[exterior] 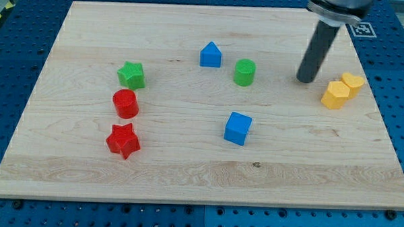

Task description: Place the green circle to the top of the green star

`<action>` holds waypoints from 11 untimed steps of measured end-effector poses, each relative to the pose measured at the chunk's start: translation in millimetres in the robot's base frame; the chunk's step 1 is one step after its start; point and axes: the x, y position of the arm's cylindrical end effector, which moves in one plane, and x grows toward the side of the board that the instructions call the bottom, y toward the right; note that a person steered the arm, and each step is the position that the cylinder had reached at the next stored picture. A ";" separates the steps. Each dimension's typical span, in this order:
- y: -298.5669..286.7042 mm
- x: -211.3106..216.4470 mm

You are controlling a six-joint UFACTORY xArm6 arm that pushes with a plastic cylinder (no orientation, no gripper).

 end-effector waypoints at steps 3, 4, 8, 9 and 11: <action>-92.8 13.1; -110.4 13.1; -189.1 -26.9; -227.7 -41.5; -253.9 -47.9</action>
